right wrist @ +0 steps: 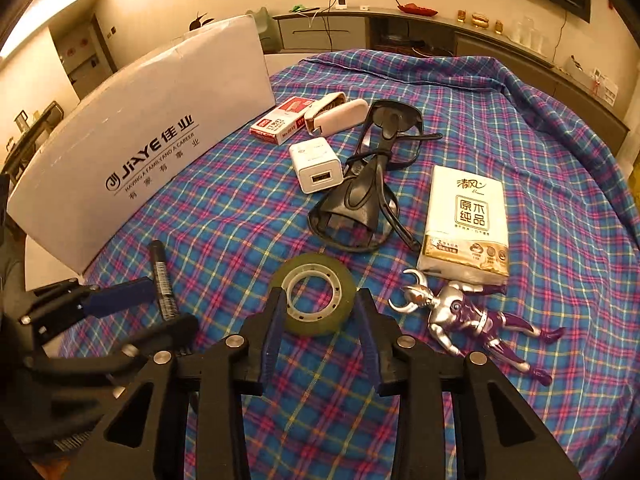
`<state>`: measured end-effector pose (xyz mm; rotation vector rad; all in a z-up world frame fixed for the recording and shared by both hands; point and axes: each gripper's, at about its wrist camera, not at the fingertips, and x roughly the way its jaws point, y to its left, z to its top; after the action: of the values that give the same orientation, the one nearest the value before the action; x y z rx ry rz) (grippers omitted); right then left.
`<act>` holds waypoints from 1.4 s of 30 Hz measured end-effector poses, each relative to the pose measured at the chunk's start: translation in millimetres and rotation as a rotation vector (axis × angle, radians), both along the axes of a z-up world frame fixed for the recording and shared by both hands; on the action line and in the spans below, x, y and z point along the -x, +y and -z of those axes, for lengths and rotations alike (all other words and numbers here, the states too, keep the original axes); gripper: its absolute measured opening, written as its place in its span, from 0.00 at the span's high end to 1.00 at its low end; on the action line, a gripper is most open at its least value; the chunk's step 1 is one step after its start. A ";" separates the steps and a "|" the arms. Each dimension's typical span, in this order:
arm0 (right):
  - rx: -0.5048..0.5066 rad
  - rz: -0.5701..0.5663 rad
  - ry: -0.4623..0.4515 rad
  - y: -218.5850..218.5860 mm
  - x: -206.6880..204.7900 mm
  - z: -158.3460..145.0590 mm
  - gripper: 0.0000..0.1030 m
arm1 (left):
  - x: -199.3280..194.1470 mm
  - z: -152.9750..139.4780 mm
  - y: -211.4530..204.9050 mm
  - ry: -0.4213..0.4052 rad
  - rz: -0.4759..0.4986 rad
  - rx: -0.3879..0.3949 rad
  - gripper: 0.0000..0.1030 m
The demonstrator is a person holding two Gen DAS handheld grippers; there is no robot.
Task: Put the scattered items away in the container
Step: 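Grasp the green tape roll with the right tool while the left tool grasps the black marker, then lift and carry the tape roll and black marker over the white box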
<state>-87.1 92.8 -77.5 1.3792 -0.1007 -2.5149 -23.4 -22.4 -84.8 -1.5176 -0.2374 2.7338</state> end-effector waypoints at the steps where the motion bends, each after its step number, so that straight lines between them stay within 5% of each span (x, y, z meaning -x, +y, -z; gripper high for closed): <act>1: 0.041 0.016 -0.018 5.4 1.8 1.2 0.64 | 0.0 0.0 1.1 0.008 0.004 0.009 0.49; 3: 0.111 0.050 -0.039 15.8 4.7 4.7 0.65 | -1.0 -1.0 0.8 0.017 0.009 0.007 0.60; 7: -0.031 0.021 0.007 4.0 6.6 3.2 0.65 | -2.2 -1.6 -1.3 0.022 0.028 -0.002 0.72; 9: -0.098 -0.015 0.022 -7.3 5.8 3.0 0.83 | -2.9 -1.7 -2.9 0.023 0.031 -0.010 0.80; 11: -0.096 -0.022 0.021 -9.3 3.2 1.0 0.84 | -2.3 -2.3 -4.6 0.020 0.032 -0.028 0.87; 26: 0.090 0.065 0.077 10.0 -14.7 -38.8 0.85 | -9.6 -41.0 -15.4 0.103 0.059 -0.160 0.87; 42: 0.104 0.030 0.159 -28.1 -34.7 -75.5 0.85 | -16.6 -80.7 -54.1 0.202 0.047 -0.222 0.87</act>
<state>-52.4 64.7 -2.0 1.1423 -0.2188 -2.5931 -6.8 -76.5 -4.1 -1.1696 -0.4757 2.6908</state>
